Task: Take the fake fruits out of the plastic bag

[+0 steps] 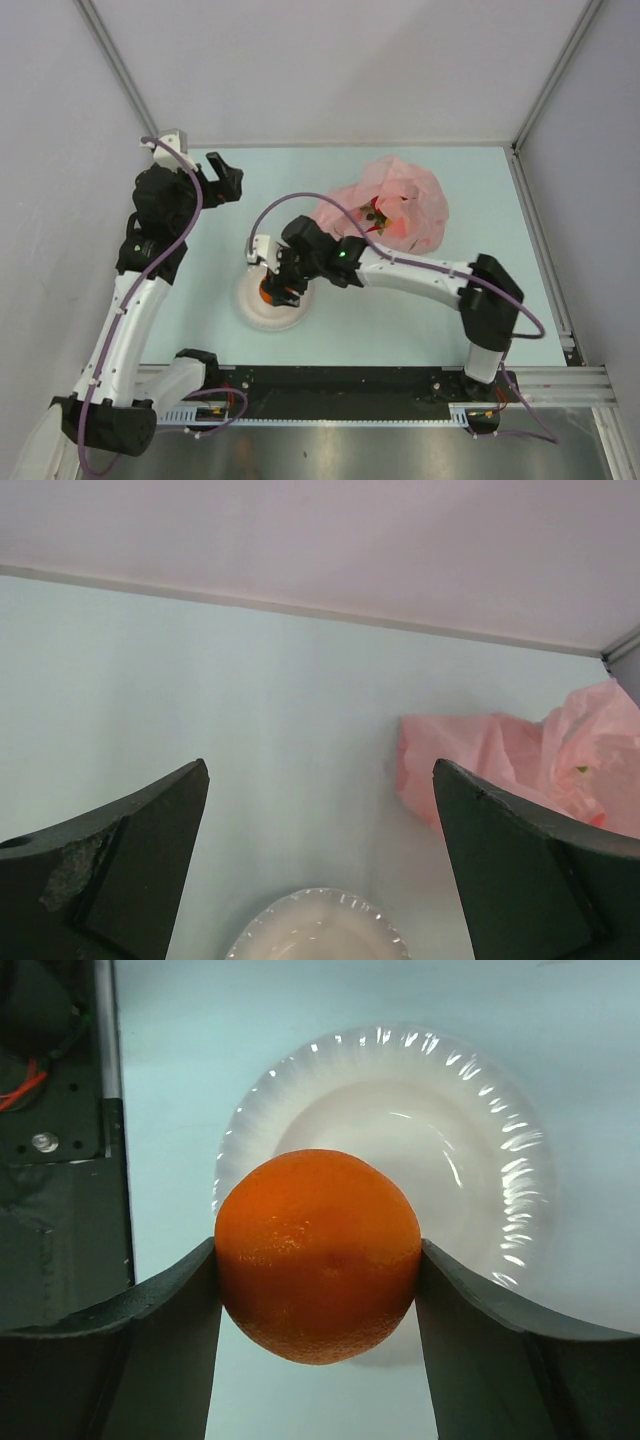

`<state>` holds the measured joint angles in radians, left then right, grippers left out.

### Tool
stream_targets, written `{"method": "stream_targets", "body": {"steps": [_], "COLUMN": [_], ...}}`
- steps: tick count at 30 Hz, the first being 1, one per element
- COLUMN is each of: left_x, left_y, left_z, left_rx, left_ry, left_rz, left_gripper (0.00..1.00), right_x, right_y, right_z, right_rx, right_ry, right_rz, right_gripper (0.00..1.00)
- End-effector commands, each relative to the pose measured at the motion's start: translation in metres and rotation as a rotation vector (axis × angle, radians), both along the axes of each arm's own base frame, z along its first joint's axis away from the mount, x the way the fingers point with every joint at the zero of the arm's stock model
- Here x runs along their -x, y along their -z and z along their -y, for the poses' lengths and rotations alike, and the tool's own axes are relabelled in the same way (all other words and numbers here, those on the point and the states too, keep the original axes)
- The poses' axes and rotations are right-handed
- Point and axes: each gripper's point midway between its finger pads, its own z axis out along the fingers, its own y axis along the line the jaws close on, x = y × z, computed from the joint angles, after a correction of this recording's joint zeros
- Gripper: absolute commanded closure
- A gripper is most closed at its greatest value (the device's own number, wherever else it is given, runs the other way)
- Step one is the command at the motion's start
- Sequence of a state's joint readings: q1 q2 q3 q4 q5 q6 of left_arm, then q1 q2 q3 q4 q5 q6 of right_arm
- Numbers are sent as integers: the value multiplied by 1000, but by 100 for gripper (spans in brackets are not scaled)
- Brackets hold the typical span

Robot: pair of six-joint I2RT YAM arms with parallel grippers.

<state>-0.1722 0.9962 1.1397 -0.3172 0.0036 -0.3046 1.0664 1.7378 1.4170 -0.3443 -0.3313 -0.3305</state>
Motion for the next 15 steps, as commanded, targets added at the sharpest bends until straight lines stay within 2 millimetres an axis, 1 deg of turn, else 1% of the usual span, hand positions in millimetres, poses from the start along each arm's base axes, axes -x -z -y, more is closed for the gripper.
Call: {"method": "stream_targets", "body": {"steps": [1, 2, 3, 4, 5, 6, 8, 9, 10, 11, 12, 13, 15], "left_x": [1, 2, 3, 4, 9, 11, 17, 19, 20, 21, 23, 23, 22], "left_y": [-18, -20, -22, -23, -26, -25, -25, -22, -21, -19, -17, -16, -19], "left_z": [-27, -29, -27, -30, -27, -26, -24, -21, -21, -20, -19, -20, -22], "left_rx": [-35, -31, -23, -16, -3, 5, 20, 25, 28, 32, 34, 37, 57], "left_ry": [-79, -78, -59, -65, -47, -38, -18, 4, 10, 17, 26, 26, 13], "left_rz": [55, 59, 66, 68, 80, 79, 88, 82, 84, 80, 78, 76, 84], "left_gripper": [0, 0, 0, 0, 0, 0, 0, 0, 0, 0, 0, 0, 0], "right_x": [-19, -25, -26, -30, -35, -38, -46, -47, -47, -44, -43, -41, -40], "right_y": [16, 33, 38, 43, 51, 56, 58, 61, 62, 62, 55, 48, 36], "right_z": [-42, -51, -56, -62, -69, -73, -80, -85, -85, -86, -85, -83, -76], "right_rx": [-56, -36, -33, -37, -32, -32, -40, -39, -32, -24, -30, -36, -47], "right_ry": [23, 39, 40, 44, 61, 70, 90, 88, 80, 71, 62, 58, 61], "right_rz": [-12, -38, -43, -44, -47, -48, -41, -40, -37, -33, -20, -16, -6], "right_gripper": [61, 61, 61, 61, 61, 61, 58, 40, 31, 19, 1, 0, 0]}}
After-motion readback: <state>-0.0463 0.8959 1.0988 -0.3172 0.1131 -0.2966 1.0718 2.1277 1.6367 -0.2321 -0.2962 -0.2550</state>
